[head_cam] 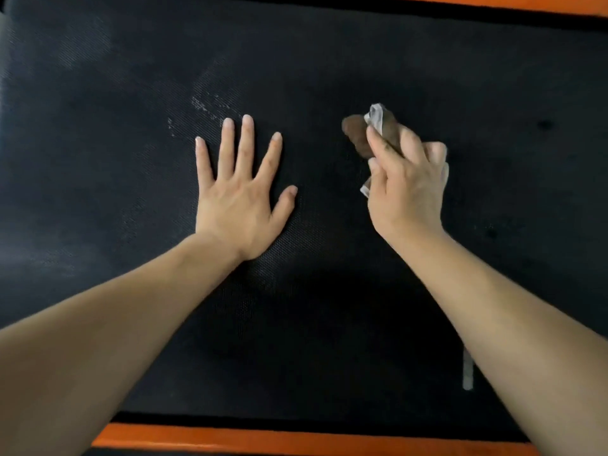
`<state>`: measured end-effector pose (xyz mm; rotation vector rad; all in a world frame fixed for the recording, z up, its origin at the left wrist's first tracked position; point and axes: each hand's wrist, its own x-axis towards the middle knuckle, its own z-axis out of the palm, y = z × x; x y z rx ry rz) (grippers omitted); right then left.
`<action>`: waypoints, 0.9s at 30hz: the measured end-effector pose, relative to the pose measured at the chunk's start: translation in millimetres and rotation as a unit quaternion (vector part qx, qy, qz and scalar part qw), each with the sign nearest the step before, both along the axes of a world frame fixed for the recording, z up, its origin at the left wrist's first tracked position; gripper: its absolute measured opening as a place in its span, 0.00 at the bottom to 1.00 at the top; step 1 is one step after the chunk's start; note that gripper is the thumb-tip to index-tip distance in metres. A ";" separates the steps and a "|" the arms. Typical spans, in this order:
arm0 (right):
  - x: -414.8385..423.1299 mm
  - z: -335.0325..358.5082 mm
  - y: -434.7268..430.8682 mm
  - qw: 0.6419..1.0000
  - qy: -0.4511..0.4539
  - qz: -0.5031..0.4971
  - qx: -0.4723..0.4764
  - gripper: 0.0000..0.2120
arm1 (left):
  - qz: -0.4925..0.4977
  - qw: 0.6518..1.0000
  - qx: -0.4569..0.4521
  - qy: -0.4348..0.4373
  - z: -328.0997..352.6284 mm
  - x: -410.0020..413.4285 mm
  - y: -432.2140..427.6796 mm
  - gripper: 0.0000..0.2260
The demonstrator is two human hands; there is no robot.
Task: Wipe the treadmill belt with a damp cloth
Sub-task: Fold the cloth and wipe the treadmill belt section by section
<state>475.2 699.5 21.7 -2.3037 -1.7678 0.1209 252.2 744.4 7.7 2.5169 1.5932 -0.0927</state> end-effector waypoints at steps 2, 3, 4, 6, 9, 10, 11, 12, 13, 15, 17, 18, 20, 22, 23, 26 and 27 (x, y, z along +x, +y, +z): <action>-10.0 1.5 -21.2 1.000 0.007 0.006 -0.005 0.23 | 0.001 1.000 -0.011 -0.006 0.6 0.6 -4.8 0.33; -17.8 3.1 -47.5 0.999 0.009 0.029 -0.012 0.24 | -0.003 1.000 -0.018 -0.010 1.6 -0.5 -11.2 0.33; -26.0 5.2 -79.0 0.998 0.015 0.053 -0.020 0.24 | -0.011 1.000 -0.022 -0.012 2.7 -2.3 -21.6 0.33; -38.8 11.3 -138.3 0.994 0.035 0.097 -0.035 0.24 | -0.033 0.999 -0.026 -0.009 5.2 -8.8 -51.5 0.33; -31.9 10.7 -137.7 0.992 0.024 0.121 -0.025 0.27 | -0.055 0.998 -0.021 0.014 6.1 -20.8 -90.3 0.32; -28.4 8.7 -118.3 0.995 0.016 0.090 -0.024 0.28 | -0.060 0.998 -0.017 0.013 5.5 -22.7 -95.4 0.32; -26.1 6.8 -97.5 0.999 0.013 0.046 -0.018 0.27 | -0.063 0.998 -0.016 0.007 4.9 -24.0 -96.7 0.31; -25.3 5.1 -80.5 1.000 0.023 -0.001 -0.010 0.25 | -0.064 0.998 -0.014 0.000 4.2 -24.8 -95.8 0.31; -27.9 4.7 -72.9 0.999 0.038 -0.035 -0.004 0.23 | -0.065 0.998 -0.013 -0.004 3.6 -25.3 -94.6 0.31; -41.1 3.6 -92.1 0.999 0.034 -0.026 -0.002 0.23 | -0.069 0.997 -0.017 -0.006 2.8 -26.1 -94.1 0.30; -57.4 7.8 -140.8 0.998 0.031 0.050 -0.024 0.25 | -0.072 0.997 -0.019 0.000 2.0 -27.9 -94.3 0.30; -62.2 11.6 -166.1 0.994 0.042 0.090 -0.035 0.26 | -0.073 0.997 -0.021 -0.001 1.9 -28.2 -94.4 0.30; -62.3 16.5 -193.0 0.987 0.054 0.144 -0.052 0.25 | -0.078 0.997 -0.023 -0.008 2.3 -28.9 -94.8 0.29; -54.1 15.4 -177.3 0.986 0.052 0.149 -0.046 0.24 | -0.078 0.997 -0.021 -0.019 2.4 -30.2 -95.3 0.29; -52.8 12.9 -162.7 0.990 0.051 0.125 -0.041 0.24 | -0.078 0.996 -0.023 -0.026 2.6 -31.1 -95.4 0.28; -66.1 10.8 -136.8 0.996 0.066 0.043 -0.029 0.24 | -0.086 0.994 -0.029 -0.056 4.2 -36.0 -94.2 0.27; -71.1 11.7 -144.7 0.995 0.067 0.059 -0.033 0.25 | -0.095 0.993 -0.029 -0.060 5.2 -39.2 -94.3 0.27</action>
